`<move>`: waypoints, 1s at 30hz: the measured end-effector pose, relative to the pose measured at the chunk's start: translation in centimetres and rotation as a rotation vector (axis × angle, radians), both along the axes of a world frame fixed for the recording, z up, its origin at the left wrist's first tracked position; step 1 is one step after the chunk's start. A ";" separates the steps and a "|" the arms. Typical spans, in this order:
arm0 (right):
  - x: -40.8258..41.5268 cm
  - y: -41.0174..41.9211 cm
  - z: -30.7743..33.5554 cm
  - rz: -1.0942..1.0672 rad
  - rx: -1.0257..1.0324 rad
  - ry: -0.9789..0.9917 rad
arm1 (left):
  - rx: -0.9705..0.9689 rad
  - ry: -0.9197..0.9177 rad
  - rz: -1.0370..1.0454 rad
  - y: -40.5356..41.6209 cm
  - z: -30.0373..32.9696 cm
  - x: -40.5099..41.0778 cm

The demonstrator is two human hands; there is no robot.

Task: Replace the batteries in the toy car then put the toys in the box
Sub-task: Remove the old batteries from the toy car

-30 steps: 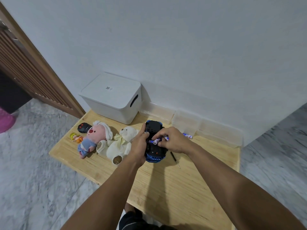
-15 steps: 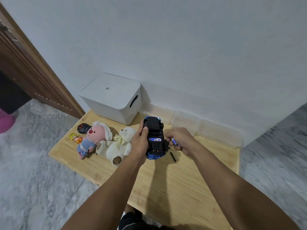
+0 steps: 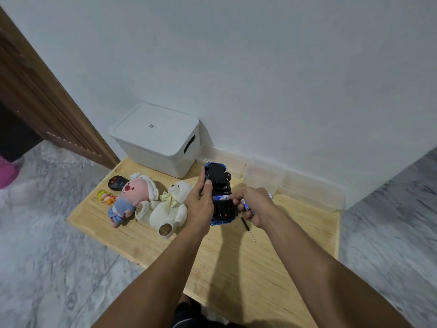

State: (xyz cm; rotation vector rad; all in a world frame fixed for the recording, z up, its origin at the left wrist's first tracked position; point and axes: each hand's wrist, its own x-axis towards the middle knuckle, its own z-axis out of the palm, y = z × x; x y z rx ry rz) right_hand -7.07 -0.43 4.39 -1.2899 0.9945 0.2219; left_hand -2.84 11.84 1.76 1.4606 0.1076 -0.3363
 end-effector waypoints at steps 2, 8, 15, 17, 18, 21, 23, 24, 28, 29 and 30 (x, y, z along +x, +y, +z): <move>-0.1 -0.1 -0.3 -0.030 0.046 -0.010 | -0.027 0.016 0.026 -0.1 0.0 0.1; 0.0 -0.1 -1.1 -0.071 0.125 -0.148 | -0.108 0.086 0.065 -0.3 0.2 0.1; -1.0 0.1 -0.9 0.092 -0.056 -0.309 | -0.130 0.188 0.037 -0.1 0.1 0.6; -1.1 -0.1 -1.2 0.153 -0.164 -0.336 | -0.121 0.198 0.026 -0.2 0.1 0.5; -1.1 -0.2 -1.4 0.187 -0.220 -0.337 | -0.122 0.200 0.017 -0.2 0.0 0.4; -0.8 -0.6 -1.8 0.287 -0.338 -0.306 | -0.110 0.194 -0.007 -0.4 0.2 0.1; -0.7 -0.8 -1.7 0.284 -0.294 -0.270 | -0.113 0.190 -0.015 -0.5 0.4 0.0; -0.7 -1.0 -1.6 0.238 -0.210 -0.266 | -0.115 0.192 -0.017 -0.5 0.4 0.0; -1.1 -2.3 -1.6 -0.021 0.208 -0.369 | -0.114 0.203 -0.026 -0.3 0.4 0.2; -1.2 -2.6 -1.6 -0.085 0.296 -0.393 | -0.118 0.205 -0.030 -0.2 0.3 0.2; -1.3 -2.9 -1.6 -0.141 0.373 -0.413 | -0.125 0.206 -0.033 -0.1 0.3 0.1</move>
